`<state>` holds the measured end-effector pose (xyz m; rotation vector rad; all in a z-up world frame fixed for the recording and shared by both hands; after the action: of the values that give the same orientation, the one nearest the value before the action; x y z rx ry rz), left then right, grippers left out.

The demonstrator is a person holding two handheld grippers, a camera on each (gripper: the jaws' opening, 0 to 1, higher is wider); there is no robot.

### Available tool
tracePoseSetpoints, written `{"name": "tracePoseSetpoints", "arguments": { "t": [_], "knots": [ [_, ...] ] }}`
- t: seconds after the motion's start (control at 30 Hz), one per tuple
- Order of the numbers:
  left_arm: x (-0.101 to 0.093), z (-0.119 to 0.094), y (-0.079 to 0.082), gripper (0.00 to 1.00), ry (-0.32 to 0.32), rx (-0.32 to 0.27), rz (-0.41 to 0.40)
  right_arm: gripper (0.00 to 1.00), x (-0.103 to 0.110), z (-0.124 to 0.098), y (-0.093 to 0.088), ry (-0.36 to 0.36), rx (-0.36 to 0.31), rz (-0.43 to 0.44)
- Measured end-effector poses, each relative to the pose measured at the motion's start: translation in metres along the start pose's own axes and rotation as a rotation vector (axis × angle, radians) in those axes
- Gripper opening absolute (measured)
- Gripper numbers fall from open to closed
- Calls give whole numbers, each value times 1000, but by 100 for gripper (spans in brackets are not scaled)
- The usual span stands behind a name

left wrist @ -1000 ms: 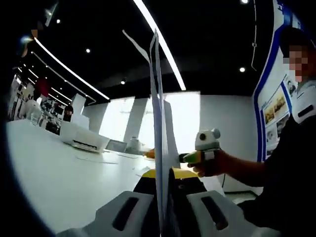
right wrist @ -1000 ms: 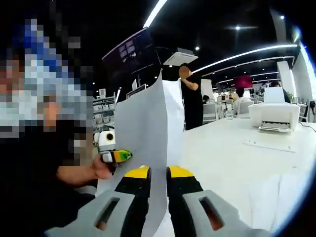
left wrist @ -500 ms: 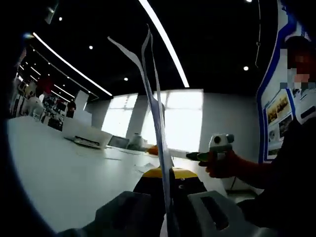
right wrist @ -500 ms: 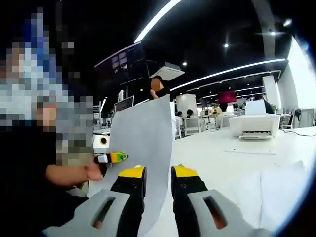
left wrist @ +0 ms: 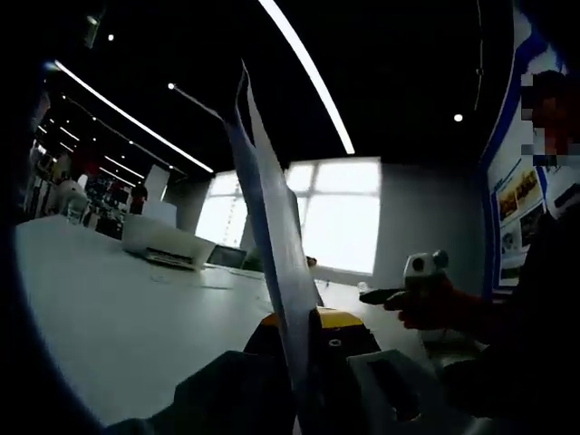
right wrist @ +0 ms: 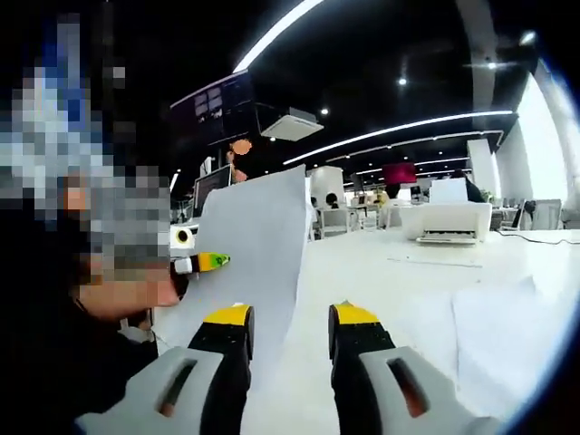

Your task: Organize the stack of printing papers by aligning and flattening the scattered papers on the table

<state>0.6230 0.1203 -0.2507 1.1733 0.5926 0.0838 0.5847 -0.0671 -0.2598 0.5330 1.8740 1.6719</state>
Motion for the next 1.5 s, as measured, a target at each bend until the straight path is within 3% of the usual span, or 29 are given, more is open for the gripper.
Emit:
{"name": "tracePoseSetpoints", "arguments": {
  "t": [0.17, 0.33, 0.53, 1.07, 1.3, 1.5],
  "knots": [
    [0, 1, -4, 6, 10, 20, 22, 33, -15, -28, -10, -63, 36, -40],
    [1, 1, -4, 6, 12, 23, 23, 33, -31, -55, -17, -132, 41, -14],
    [1, 1, -4, 6, 14, 21, 25, 33, -38, -72, -19, -161, 40, 1],
    [4, 1, -6, 6, 23, 31, 23, 41, -75, -134, -46, -325, 177, 8],
    [4, 1, -6, 6, 26, 34, 26, 46, -112, -174, -62, -497, 242, 6],
    [5, 1, -6, 6, 30, 35, 25, 51, -122, -187, -62, -558, 264, -1]
  ]
}}
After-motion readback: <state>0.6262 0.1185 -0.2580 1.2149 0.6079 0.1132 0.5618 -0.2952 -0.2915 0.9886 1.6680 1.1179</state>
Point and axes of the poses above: the point that each gripper's makers call its tool centre point, and the gripper's own axes: z roughly forward along the fingers, x roughly to its left, y roughly out of its top, the point moved 1 cm from there along -z, roughly backward along the fingers, and after that the axes turned 13 degrees about -z, right-handed, at the moved point
